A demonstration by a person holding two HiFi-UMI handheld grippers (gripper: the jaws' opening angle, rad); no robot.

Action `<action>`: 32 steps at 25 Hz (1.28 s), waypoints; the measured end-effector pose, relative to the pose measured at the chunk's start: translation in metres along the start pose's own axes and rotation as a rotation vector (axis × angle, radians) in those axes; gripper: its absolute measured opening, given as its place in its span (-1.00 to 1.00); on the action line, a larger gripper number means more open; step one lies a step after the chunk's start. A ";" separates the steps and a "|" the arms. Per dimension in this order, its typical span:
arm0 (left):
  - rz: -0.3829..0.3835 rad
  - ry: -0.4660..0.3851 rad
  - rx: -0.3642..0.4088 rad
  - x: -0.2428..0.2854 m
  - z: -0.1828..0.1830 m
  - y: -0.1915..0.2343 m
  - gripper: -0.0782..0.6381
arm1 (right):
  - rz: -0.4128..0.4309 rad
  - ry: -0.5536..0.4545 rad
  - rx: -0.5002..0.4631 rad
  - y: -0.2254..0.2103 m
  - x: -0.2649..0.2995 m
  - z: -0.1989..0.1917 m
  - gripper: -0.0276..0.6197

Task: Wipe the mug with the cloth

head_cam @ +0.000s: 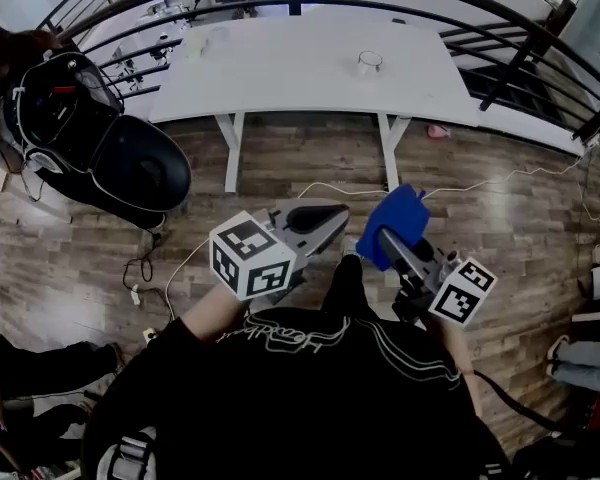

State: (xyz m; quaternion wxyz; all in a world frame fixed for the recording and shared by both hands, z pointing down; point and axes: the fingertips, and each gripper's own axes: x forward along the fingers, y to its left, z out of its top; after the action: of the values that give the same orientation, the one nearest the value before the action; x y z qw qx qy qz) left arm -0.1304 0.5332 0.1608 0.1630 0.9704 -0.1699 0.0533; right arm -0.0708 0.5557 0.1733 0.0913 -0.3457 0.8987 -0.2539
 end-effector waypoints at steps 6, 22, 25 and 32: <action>0.068 0.013 -0.044 0.057 0.012 0.103 -0.76 | 0.023 0.004 0.054 -0.105 0.057 0.033 -0.76; 0.201 0.104 -0.143 0.320 0.061 0.461 -0.76 | 0.049 0.021 0.238 -0.489 0.248 0.170 -0.76; 0.234 0.116 -0.136 0.328 0.054 0.482 -0.76 | 0.040 -0.017 0.266 -0.511 0.258 0.175 -0.76; 0.236 0.149 -0.171 0.333 0.041 0.529 -0.76 | -0.011 -0.062 0.379 -0.549 0.290 0.165 -0.76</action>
State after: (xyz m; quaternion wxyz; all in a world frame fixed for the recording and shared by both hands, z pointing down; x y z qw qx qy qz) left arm -0.0001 -0.0555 0.3327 0.2497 0.9197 -0.2740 0.1294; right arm 0.0855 -0.0499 0.3206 0.1812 -0.3347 0.8297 -0.4084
